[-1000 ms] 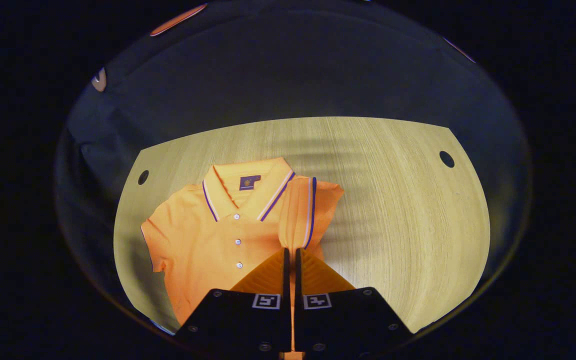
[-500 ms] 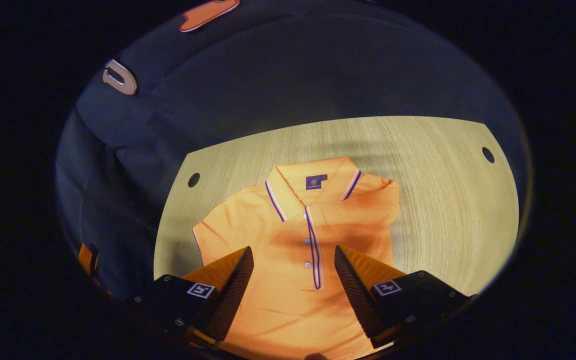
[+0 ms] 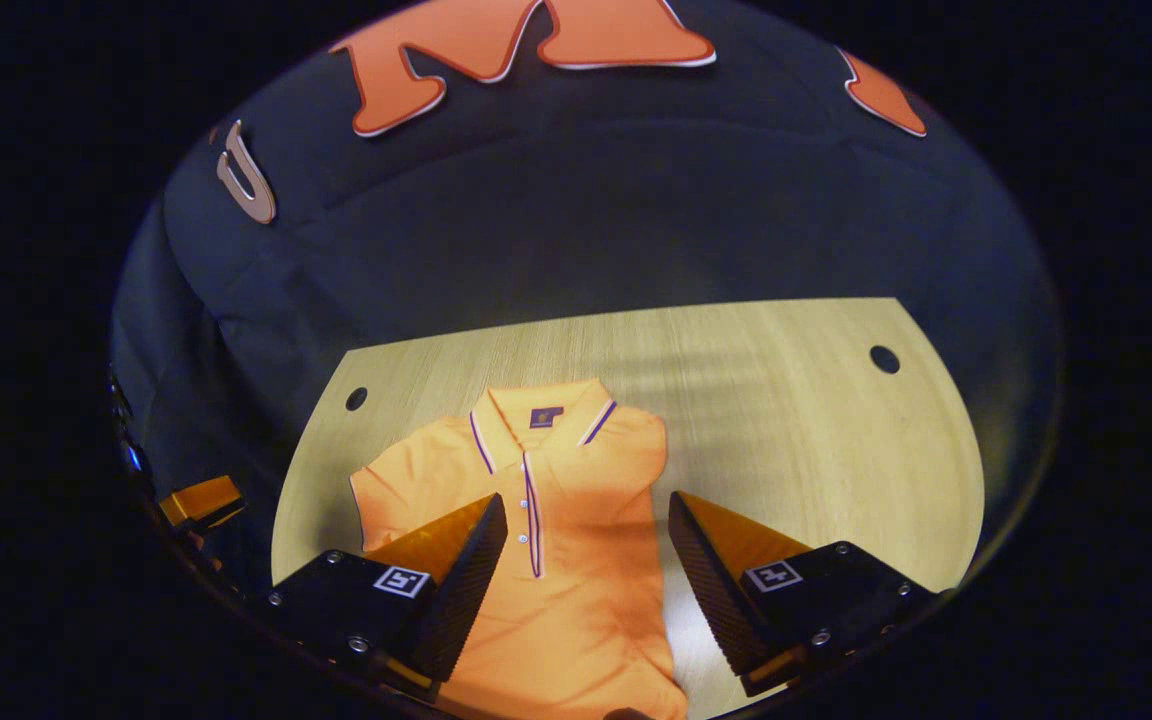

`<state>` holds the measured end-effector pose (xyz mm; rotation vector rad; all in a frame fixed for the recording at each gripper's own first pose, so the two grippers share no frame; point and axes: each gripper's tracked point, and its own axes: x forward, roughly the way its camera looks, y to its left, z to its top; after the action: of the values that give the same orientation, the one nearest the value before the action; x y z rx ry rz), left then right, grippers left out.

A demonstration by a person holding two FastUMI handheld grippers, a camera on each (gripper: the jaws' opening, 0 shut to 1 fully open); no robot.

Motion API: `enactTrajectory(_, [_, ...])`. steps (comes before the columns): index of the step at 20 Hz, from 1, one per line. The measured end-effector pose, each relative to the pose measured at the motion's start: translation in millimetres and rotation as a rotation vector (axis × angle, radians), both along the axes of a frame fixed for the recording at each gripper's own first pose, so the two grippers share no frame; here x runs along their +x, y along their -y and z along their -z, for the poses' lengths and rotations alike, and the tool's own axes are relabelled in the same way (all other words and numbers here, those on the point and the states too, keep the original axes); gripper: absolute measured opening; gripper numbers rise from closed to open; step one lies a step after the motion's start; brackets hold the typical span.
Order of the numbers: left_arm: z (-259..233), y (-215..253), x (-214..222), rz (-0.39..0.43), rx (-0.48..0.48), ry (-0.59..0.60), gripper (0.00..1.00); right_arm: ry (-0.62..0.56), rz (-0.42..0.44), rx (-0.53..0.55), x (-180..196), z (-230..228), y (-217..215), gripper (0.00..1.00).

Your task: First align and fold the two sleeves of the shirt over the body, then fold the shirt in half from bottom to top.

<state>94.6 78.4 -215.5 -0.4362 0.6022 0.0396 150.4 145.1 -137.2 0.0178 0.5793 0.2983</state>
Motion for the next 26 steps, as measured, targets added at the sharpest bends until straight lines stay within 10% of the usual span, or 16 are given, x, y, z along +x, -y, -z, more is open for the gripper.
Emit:
enactTrajectory(11, [116.1,6.6,41.2,-0.116,0.003,-0.387,0.98,0.22,-0.05,0.113,-51.6,-99.1,59.9,0.98])
enactTrajectory(26, [181.7,-9.9,64.7,-0.224,0.151,-0.603,0.94,0.096,-0.023,0.15,-35.7,-55.3,120.5,0.98])
